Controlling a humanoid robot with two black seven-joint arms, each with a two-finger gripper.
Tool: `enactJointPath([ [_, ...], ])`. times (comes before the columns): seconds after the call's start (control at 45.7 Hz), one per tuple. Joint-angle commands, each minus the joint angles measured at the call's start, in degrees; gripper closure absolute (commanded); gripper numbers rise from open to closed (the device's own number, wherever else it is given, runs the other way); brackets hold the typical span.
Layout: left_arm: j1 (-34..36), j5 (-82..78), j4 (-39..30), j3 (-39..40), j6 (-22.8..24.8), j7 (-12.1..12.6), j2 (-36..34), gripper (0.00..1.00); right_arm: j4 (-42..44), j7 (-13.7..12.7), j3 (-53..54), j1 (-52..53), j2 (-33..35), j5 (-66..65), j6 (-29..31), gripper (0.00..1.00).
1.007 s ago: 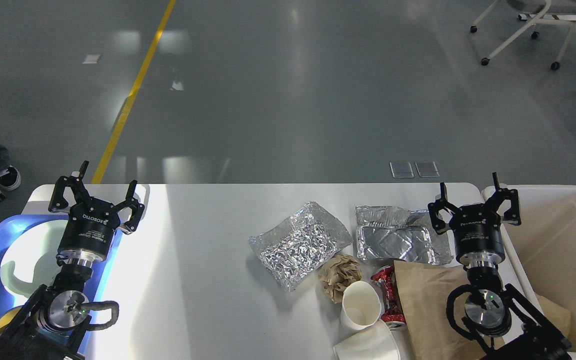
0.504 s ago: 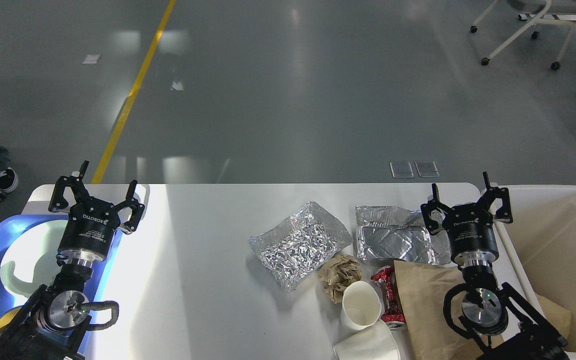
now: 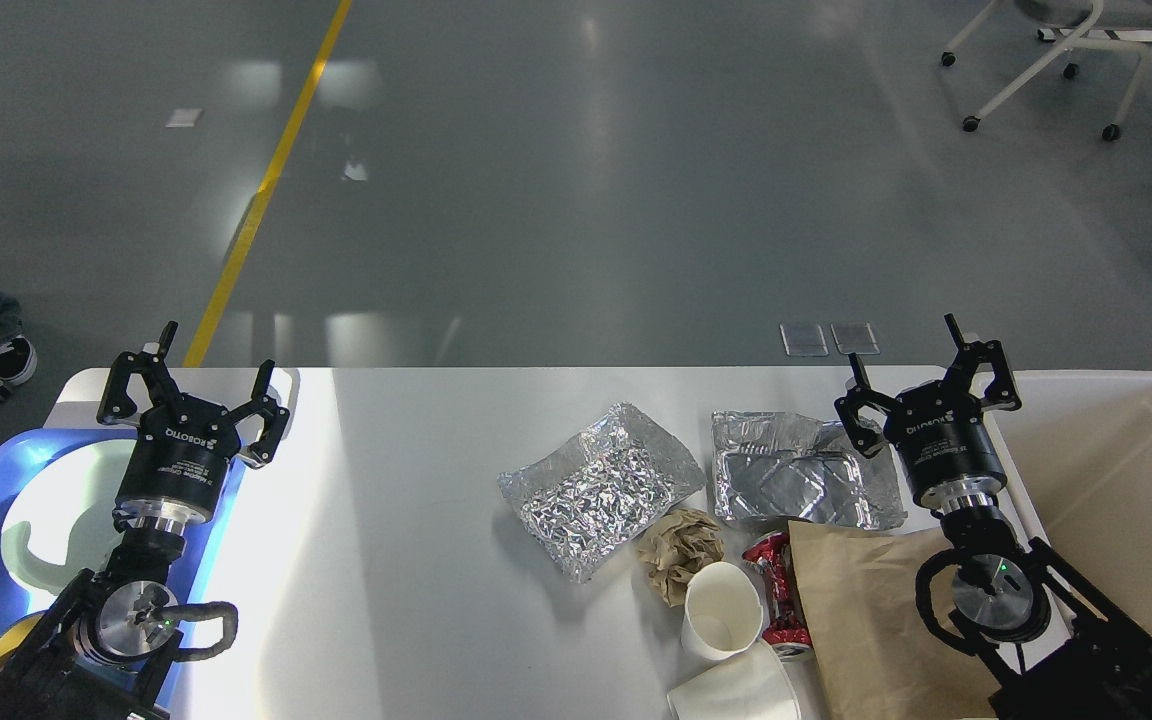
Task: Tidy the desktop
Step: 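Raise the right gripper and swing it toward the white bin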
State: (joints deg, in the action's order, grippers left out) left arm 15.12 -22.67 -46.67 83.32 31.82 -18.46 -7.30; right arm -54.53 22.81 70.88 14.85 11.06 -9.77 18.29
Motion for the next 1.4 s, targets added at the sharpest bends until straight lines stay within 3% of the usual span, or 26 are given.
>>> enactJointPath([
  [0.0,0.0,0.0,0.0,0.0,0.0,0.0,0.0,0.03,0.0,0.5,-9.0,2.5,5.8,-0.3,0.7,0.00],
  [0.197,0.0,0.0,0.0,0.0,0.0,0.0,0.0,0.03,0.4,0.6,-35.7,19.1,21.7,0.4,4.7,0.00],
  [0.438,0.0,0.0,0.0,0.0,0.0,0.0,0.0,0.03,0.2,0.6,-69.3,44.0,30.0,0.5,6.1,0.00],
  [0.569,0.0,0.0,0.0,0.0,0.0,0.0,0.0,0.03,0.0,0.5,-91.2,58.9,30.7,0.5,6.2,0.00],
  [0.766,0.0,0.0,0.0,0.0,0.0,0.0,0.0,0.03,-0.1,0.5,-112.6,74.1,27.0,0.2,9.0,0.00],
  [0.941,0.0,0.0,0.0,0.0,0.0,0.0,0.0,0.03,-2.4,0.5,-128.5,84.7,20.2,0.2,19.0,0.00],
  [1.029,0.0,0.0,0.0,0.1,0.0,0.0,0.0,0.03,-4.4,0.1,-131.0,89.8,18.0,0.1,25.4,0.00],
  [1.117,0.0,0.0,0.0,0.0,0.0,0.0,0.0,0.03,-8.5,-0.7,-133.6,95.5,15.5,-0.3,27.8,0.00],
  [1.226,0.0,0.0,0.0,0.0,0.0,0.0,0.0,0.03,-14.1,-5.3,-139.3,103.7,10.8,0.1,27.8,0.00],
  [1.314,0.0,0.0,0.0,0.0,0.0,-0.1,0.0,0.03,-18.8,-11.0,-141.0,109.3,9.3,0.2,27.8,0.00],
  [1.379,0.0,0.0,0.0,0.0,0.0,0.0,0.0,0.03,-23.4,-17.0,-141.1,113.4,8.9,0.1,27.8,0.00],
])
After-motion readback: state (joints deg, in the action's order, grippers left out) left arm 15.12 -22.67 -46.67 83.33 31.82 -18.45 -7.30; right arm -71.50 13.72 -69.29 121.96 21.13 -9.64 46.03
